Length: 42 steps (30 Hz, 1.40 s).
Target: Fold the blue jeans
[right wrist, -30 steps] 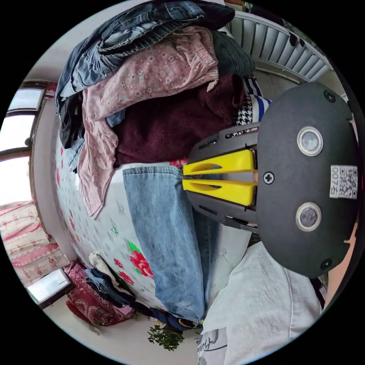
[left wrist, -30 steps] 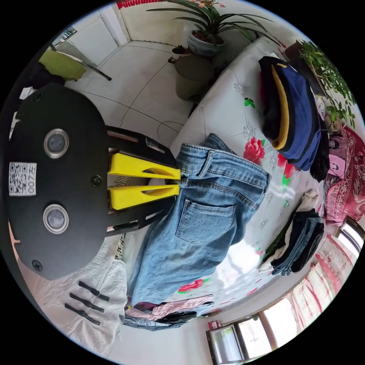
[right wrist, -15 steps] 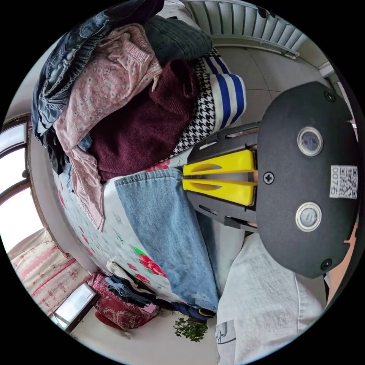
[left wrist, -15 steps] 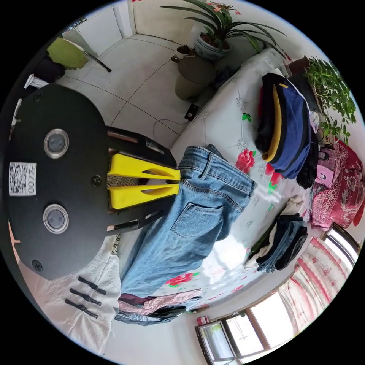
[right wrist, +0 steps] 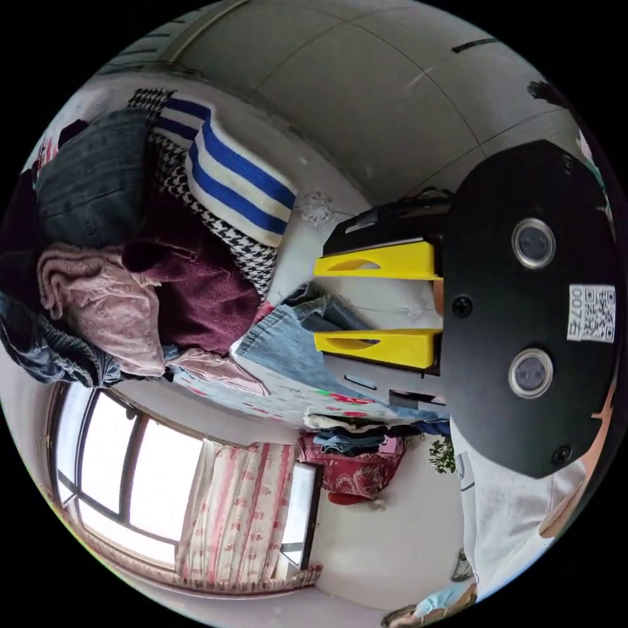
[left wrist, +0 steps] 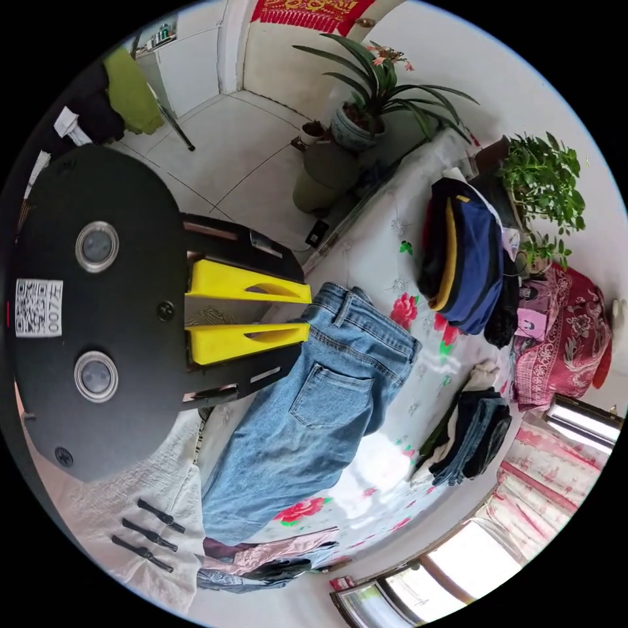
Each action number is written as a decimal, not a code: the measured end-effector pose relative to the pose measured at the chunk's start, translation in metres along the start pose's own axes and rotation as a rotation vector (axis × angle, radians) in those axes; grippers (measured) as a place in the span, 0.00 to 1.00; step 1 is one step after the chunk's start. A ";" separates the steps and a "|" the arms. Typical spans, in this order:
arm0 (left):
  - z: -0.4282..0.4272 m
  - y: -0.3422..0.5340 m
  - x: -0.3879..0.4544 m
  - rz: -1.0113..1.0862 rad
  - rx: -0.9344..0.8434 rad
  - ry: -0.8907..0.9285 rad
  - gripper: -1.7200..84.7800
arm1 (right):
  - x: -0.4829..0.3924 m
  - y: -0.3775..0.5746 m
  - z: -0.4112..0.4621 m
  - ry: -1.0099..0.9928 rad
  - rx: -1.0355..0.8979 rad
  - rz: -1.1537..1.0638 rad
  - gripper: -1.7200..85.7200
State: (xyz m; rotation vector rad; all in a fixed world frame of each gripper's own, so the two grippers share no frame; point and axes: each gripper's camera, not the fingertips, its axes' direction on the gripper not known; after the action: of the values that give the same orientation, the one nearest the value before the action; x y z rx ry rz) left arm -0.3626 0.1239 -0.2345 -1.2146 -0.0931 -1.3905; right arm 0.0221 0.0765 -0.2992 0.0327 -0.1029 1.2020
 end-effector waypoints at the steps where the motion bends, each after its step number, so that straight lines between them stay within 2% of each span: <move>1: 0.002 -0.009 0.011 0.037 0.001 0.019 0.09 | -0.007 0.000 0.001 0.002 0.014 -0.027 0.12; 4: 0.017 -0.034 0.045 0.144 -0.004 0.037 0.09 | -0.068 -0.010 0.037 0.011 -0.065 -0.244 0.11; 10: 0.082 -0.077 0.093 0.255 -0.112 0.040 0.09 | -0.234 0.012 0.191 -0.080 -0.468 -0.778 0.11; 12: 0.095 -0.084 0.103 0.277 -0.116 0.064 0.08 | -0.298 0.055 0.254 -0.099 -0.616 -0.979 0.11; 18: 0.149 -0.092 0.115 0.306 -0.197 0.016 0.07 | -0.390 0.168 0.377 -0.105 -0.835 -1.301 0.12; 22: 0.183 -0.091 0.102 0.261 -0.241 0.021 0.03 | -0.399 0.197 0.445 -0.058 -0.914 -1.331 0.11; 25: 0.194 -0.084 0.093 0.256 -0.220 0.039 0.01 | -0.378 0.216 0.493 0.010 -1.094 -1.298 0.09; 27: 0.196 -0.083 0.086 0.222 -0.212 0.069 0.01 | -0.361 0.229 0.492 -0.016 -1.214 -1.335 0.07; 31: 0.199 -0.077 0.082 0.186 -0.206 0.105 0.01 | -0.357 0.213 0.465 -0.126 -1.227 -1.336 0.05; 34: 0.200 -0.070 0.086 0.219 -0.189 0.096 0.01 | -0.364 0.178 0.481 -0.143 -1.236 -1.220 0.05; 36: 0.201 -0.066 0.086 0.227 -0.175 0.099 0.01 | -0.365 0.148 0.517 -0.158 -1.245 -1.039 0.05; 40: 0.203 -0.057 0.085 0.218 -0.156 0.106 0.01 | -0.359 0.122 0.581 -0.110 -1.270 -0.831 0.06; 42: 0.203 -0.054 0.089 0.230 -0.152 0.088 0.01 | -0.359 0.126 0.620 -0.139 -1.380 -0.693 0.05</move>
State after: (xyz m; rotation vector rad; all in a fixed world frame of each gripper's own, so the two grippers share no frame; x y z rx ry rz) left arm -0.2613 0.2162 -0.0520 -1.2444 0.2112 -1.2638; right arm -0.2614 -0.2611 0.2791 -0.9783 -0.9397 0.2492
